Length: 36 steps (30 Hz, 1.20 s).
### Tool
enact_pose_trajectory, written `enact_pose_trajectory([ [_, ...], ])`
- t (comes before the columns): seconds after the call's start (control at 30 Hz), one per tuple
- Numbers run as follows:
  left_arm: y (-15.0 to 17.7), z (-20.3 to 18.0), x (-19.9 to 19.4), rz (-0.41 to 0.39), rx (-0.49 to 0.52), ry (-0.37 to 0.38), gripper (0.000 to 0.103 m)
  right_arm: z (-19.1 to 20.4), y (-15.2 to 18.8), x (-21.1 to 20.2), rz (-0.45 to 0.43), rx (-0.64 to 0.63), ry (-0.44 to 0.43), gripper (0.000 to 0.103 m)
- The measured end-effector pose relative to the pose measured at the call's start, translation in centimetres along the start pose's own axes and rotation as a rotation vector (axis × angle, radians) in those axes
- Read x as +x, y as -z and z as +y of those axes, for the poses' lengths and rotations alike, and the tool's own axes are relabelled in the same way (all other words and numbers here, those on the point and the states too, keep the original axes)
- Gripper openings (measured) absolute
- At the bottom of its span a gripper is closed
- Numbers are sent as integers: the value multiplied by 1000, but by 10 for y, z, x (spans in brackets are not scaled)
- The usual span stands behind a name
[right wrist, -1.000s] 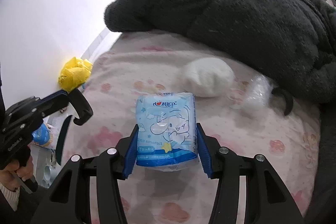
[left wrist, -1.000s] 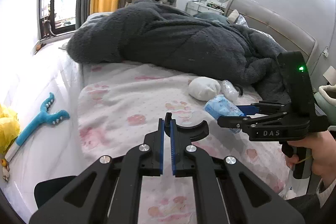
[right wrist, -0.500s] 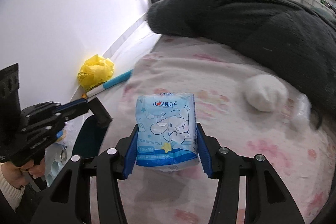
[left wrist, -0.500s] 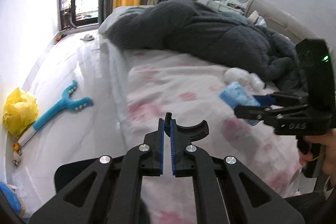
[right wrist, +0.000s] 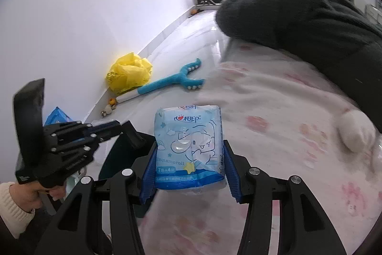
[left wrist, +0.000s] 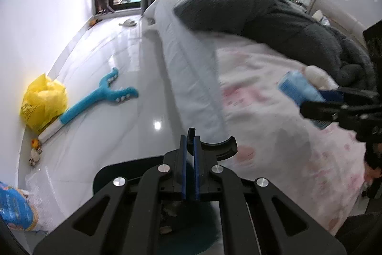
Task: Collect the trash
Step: 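Carry the black piece and diaper pack in both tools over the bin, then open the left tool dropping the black piece while the right tool drops the diaper pack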
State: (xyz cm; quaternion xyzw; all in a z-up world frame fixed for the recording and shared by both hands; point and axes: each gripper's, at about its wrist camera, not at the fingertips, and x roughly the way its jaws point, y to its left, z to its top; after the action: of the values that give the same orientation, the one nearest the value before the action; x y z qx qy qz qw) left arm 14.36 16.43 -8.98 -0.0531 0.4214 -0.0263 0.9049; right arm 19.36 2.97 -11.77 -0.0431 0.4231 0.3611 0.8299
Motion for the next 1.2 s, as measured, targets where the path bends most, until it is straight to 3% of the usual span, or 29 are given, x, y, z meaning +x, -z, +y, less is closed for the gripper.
enact_pose_trajectory([
  [0.57, 51, 69, 38, 251, -89, -55, 7, 81, -14, 54, 65, -81, -115, 52],
  [1.0, 89, 99, 58, 419, -159, -21, 7, 108, -11, 89, 136, -105, -133, 52],
  [1.03, 89, 99, 59, 427, -161, -17, 15, 109, -10, 94, 144, -104, -131, 52],
  [1.07, 90, 99, 58, 428, -159, -23, 34, 110, -10, 98, 152, -103, -129, 52],
  [1.13, 88, 100, 53, 404, -146, -43, 55, 113, -10, 105, 166, -102, -123, 52],
  [1.2, 84, 99, 48, 381, -143, -41, 58, 114, -8, 111, 180, -101, -117, 52],
])
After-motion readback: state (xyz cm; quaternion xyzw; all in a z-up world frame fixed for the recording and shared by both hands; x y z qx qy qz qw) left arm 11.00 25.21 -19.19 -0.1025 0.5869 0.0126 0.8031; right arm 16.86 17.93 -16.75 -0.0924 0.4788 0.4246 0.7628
